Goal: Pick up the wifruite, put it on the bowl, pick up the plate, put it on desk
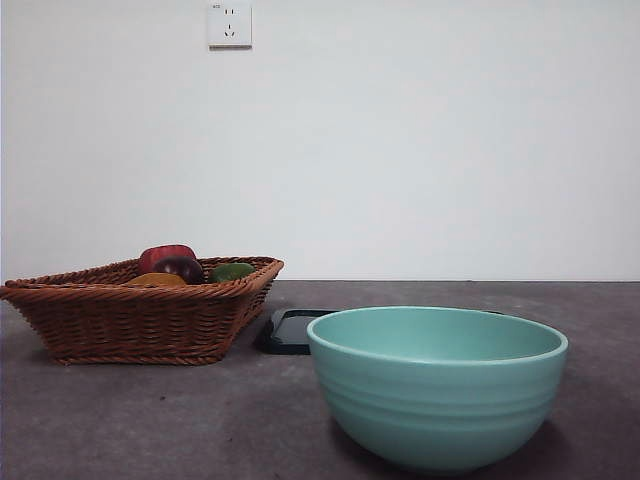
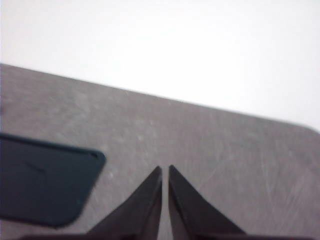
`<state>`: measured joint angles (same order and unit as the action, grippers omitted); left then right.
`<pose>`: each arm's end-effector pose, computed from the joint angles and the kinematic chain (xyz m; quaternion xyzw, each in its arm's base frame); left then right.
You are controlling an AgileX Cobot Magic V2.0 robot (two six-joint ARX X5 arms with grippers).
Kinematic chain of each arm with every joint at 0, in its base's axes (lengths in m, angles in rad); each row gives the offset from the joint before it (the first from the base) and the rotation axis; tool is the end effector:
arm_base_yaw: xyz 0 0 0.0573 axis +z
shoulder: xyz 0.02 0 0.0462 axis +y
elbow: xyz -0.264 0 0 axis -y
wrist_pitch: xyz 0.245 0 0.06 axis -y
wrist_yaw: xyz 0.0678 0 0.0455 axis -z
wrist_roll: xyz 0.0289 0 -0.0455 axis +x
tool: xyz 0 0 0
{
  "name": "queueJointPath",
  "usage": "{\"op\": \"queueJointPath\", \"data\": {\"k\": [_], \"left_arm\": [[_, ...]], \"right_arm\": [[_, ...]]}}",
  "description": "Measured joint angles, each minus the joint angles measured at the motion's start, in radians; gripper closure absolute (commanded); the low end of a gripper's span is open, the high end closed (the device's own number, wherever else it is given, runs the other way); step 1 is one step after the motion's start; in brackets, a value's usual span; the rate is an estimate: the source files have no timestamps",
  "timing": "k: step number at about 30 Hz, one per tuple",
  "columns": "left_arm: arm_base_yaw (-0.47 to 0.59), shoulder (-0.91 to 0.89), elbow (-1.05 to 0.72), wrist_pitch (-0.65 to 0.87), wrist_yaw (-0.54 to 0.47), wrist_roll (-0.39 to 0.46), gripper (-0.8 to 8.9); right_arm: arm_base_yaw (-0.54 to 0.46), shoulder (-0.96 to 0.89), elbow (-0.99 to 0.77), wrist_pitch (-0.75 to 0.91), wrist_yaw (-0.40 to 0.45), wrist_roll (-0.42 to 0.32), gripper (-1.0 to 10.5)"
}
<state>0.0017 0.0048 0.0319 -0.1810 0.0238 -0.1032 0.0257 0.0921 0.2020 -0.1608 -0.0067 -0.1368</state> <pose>0.0948 -0.0005 0.1566 -0.0524 0.0773 -0.0070 0.9956 0.0906 0.0025 0.2094 -0.0686 0.0243 0.0179 0.9972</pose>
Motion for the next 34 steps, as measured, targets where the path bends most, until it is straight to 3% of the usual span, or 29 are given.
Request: {"op": "queueJointPath", "data": {"k": [6,10,34], "left_arm": [[0.0,0.0,0.0,0.0,0.0,0.0,7.85],[0.0,0.0,0.0,0.0,0.0,0.0,7.85],[0.0,0.0,0.0,0.0,0.0,0.0,7.85]], "right_arm": [[-0.027,-0.063,-0.167,0.039,0.007,0.065,9.3],[-0.027,-0.086,-0.186,-0.003,0.007,0.101,9.3],[-0.028,-0.086,-0.186,-0.005,0.006,0.103,9.3]]}}
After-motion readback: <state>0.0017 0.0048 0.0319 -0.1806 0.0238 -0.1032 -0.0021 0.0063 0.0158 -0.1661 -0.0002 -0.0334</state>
